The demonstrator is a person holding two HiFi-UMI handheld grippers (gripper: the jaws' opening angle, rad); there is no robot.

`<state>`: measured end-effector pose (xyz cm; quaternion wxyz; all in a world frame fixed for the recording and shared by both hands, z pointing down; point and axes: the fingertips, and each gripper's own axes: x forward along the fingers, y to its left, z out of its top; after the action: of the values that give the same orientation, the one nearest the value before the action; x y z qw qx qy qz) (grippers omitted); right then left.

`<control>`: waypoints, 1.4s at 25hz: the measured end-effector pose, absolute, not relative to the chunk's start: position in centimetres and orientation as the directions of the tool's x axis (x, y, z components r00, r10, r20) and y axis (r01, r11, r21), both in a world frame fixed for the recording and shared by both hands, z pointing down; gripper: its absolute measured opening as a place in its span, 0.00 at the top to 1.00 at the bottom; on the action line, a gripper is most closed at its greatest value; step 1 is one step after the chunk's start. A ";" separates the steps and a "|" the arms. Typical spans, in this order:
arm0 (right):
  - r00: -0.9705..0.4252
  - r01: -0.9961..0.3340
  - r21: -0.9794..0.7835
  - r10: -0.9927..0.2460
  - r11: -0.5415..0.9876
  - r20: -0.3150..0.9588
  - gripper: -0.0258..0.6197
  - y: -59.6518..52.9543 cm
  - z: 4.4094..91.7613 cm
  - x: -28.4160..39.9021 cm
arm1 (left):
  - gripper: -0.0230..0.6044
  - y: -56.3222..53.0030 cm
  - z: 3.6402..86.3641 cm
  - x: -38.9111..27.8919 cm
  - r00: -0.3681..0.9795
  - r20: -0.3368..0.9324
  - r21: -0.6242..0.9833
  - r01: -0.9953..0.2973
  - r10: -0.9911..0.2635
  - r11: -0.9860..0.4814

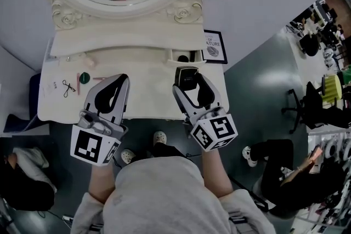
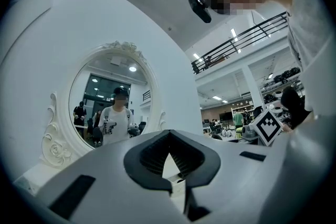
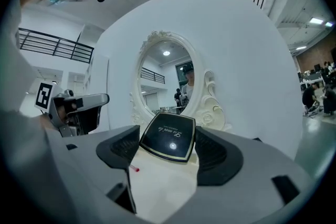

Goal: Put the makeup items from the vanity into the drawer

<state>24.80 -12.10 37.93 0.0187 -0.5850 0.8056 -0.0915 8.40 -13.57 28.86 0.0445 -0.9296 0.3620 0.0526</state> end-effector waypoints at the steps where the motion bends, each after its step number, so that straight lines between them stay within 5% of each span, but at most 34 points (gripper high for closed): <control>1: -0.313 -0.940 -0.169 -0.946 0.296 0.085 0.47 -12.3 38.2 25.2 | 0.94 -13.7 29.0 8.7 0.732 -0.128 -0.044 -0.678 -0.669 -0.733; 20: -0.333 -0.933 -0.241 -0.895 0.267 0.297 0.47 -17.9 44.6 31.8 | 0.94 -15.4 30.3 10.1 0.647 -0.100 -0.041 -0.762 -0.756 -0.647; 35: -0.390 -0.917 -0.322 -0.702 0.237 0.596 0.47 -22.7 51.4 33.8 | 0.94 -16.4 30.6 9.3 0.572 -0.083 -0.057 -0.821 -0.816 -0.569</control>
<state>33.78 -22.68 51.45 -0.1663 -0.5264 0.7685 -0.3234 9.26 -16.43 30.64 0.0446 -0.8853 0.4623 0.0234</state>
